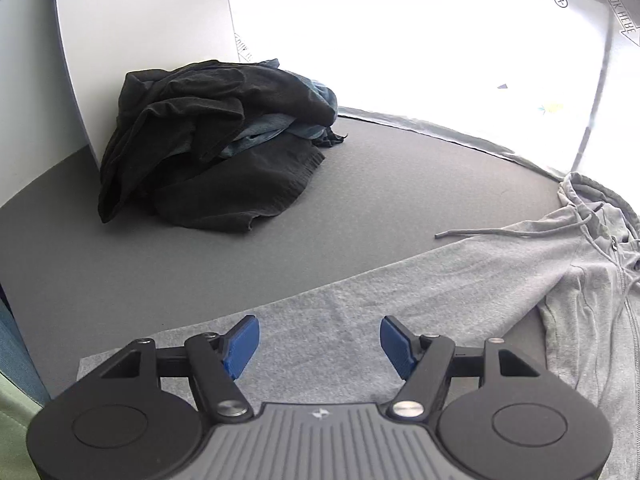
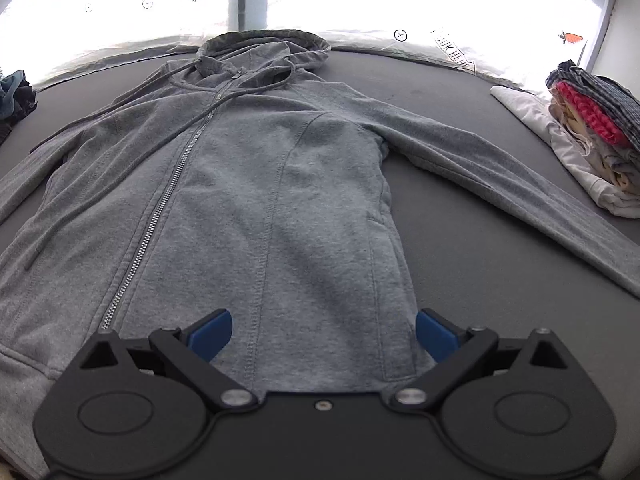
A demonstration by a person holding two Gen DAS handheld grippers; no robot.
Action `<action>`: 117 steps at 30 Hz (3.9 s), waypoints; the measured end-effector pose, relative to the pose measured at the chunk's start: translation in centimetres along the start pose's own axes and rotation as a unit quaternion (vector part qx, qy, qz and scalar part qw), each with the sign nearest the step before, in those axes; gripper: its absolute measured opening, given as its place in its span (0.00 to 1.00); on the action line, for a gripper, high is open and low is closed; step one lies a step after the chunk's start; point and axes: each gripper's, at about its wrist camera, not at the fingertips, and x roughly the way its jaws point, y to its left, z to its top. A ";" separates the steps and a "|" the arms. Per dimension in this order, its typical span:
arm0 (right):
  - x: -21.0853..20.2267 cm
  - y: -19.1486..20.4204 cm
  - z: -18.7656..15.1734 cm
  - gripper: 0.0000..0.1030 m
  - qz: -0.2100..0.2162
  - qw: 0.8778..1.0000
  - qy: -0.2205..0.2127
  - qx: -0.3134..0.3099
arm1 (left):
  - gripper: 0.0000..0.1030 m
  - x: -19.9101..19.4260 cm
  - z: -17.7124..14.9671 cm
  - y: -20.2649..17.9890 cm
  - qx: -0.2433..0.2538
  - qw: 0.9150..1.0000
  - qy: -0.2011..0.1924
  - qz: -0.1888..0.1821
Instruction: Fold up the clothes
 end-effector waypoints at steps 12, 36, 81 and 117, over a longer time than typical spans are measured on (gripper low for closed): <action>0.6 -3.4 -4.7 1.00 0.061 0.992 -0.110 0.024 | 0.66 -0.8 -5.9 -18.0 0.268 0.943 0.027 -0.192; 0.4 -3.8 -5.7 1.00 0.071 0.986 -0.147 0.022 | 0.04 -5.6 -3.2 -20.0 0.142 0.950 0.036 -0.274; 4.3 -4.3 6.5 1.00 0.045 0.991 -0.052 0.119 | 0.74 6.5 5.4 -5.0 0.000 0.989 0.077 -0.125; 9.7 -1.4 7.6 1.00 -0.010 0.990 -0.112 0.088 | 0.02 16.0 13.6 -10.4 0.055 0.976 0.008 -0.211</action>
